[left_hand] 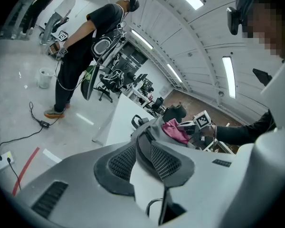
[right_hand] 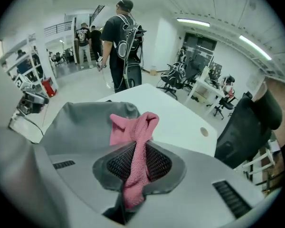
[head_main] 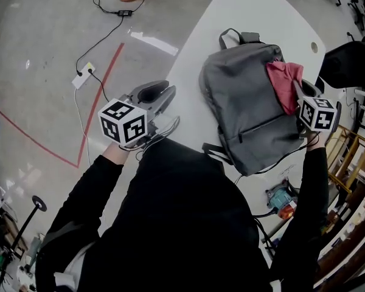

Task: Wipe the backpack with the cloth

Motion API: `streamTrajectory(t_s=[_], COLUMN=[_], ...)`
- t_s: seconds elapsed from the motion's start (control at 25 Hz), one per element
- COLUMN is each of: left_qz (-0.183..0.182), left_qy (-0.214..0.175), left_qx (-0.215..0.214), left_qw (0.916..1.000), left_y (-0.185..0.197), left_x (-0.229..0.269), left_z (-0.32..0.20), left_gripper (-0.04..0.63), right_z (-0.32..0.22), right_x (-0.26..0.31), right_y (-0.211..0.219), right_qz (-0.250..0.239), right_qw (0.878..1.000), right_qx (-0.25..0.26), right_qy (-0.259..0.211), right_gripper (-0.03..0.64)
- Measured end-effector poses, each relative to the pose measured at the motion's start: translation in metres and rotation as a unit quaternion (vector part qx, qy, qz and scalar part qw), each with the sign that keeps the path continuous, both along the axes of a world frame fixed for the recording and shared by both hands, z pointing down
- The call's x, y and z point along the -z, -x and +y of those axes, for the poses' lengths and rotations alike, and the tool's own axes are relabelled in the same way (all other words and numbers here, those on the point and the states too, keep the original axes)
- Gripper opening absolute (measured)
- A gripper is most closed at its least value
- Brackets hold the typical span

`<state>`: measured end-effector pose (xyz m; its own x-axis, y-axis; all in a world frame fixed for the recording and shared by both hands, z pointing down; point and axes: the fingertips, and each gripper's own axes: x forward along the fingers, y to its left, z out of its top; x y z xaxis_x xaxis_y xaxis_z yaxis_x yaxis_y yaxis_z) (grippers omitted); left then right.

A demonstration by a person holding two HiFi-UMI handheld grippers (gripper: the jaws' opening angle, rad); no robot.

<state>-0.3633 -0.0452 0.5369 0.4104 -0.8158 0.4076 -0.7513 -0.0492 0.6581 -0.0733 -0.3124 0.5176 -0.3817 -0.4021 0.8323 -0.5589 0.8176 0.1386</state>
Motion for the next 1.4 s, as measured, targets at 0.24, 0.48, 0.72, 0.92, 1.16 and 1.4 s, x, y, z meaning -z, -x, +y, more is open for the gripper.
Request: streamTrajectory(t_s=[0.24, 0.48, 0.72, 0.92, 1.16, 1.4], left_qz=[0.005, 0.004, 0.001, 0.003, -0.007, -0.032], left_qy=[-0.002, -0.004, -0.016, -0.01, -0.016, -0.019], left_qx=[-0.02, -0.046, -0.086, -0.106, -0.119, -0.117], left_qw=[0.9998, 0.9989, 0.9962, 0.9943, 0.9928, 0.9924], left_y=[-0.007, -0.016, -0.037, -0.048, -0.053, -0.051], left_x=[0.001, 0.003, 0.008, 0.003, 0.009, 0.01], left_z=[-0.006, -0.017, -0.033, -0.038, -0.041, -0.04], left_gripper=[0.112, 0.112, 0.112, 0.112, 0.112, 0.112], right_z=[0.114, 0.198, 0.26, 0.28, 0.188, 0.076], right_x=[-0.036, -0.035, -0.022, -0.003, -0.017, 0.014], right_y=[0.052, 0.088, 0.099, 0.093, 0.014, -0.082], right_qz=[0.011, -0.007, -0.037, -0.107, 0.005, 0.018], right_qw=[0.99, 0.98, 0.97, 0.95, 0.99, 0.993], right_qx=[0.121, 0.172, 0.181, 0.153, 0.068, -0.117], right_qy=[0.067, 0.102, 0.159, 0.249, 0.12, -0.003], right_gripper=[0.055, 0.055, 0.055, 0.055, 0.055, 0.055])
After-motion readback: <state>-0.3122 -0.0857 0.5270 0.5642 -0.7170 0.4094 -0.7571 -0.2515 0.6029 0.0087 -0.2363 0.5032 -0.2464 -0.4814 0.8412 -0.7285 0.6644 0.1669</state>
